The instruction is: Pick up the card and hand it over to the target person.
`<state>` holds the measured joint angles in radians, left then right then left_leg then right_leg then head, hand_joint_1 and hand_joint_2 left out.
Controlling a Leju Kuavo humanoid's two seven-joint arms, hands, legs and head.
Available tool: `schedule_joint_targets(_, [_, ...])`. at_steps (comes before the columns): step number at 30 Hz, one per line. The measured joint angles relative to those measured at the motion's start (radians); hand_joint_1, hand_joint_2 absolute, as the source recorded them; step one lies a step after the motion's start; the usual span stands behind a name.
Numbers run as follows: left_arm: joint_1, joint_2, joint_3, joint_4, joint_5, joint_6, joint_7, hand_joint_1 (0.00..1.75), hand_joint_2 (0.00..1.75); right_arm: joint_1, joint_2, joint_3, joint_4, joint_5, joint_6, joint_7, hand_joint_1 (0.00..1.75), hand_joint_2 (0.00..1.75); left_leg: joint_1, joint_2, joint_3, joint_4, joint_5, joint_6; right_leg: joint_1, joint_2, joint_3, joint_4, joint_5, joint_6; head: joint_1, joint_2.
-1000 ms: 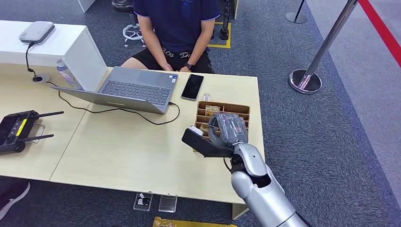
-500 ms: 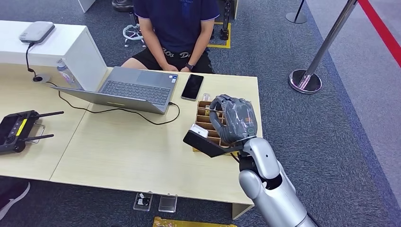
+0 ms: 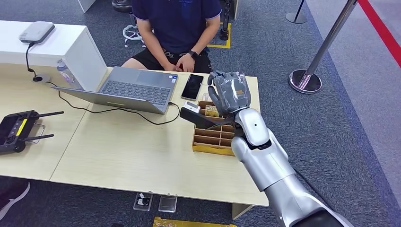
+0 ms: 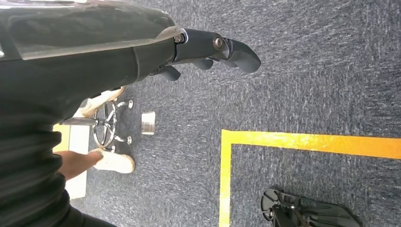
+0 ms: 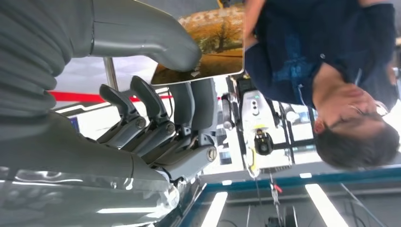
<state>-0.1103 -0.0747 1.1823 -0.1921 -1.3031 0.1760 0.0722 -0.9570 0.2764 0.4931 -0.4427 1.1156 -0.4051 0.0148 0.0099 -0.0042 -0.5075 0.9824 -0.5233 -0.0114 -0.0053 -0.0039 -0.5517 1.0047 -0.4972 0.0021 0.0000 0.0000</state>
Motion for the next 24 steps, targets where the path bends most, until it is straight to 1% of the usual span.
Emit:
schedule_joint_targets(12, [-0.007,-0.001,0.004,0.001,-0.001,0.007,-0.002,0.0,1.75,-0.066,0.018,-0.028,0.109,0.047,0.035,0.061,1.57,1.75,0.0,-0.001,-0.002,0.0,0.001,0.0,0.0,-0.001,-0.002,0.0,0.001,0.0,0.0,0.0])
schedule_joint_targets(24, [-0.002,0.006,0.009,0.001,-0.006,0.009,0.015,0.0,1.75,-0.074,0.018,-0.061,0.125,0.068,0.01,0.065,1.57,1.75,0.0,-0.001,-0.002,0.001,0.0,0.0,0.0,-0.001,-0.001,0.0,0.0,0.0,0.0,0.0])
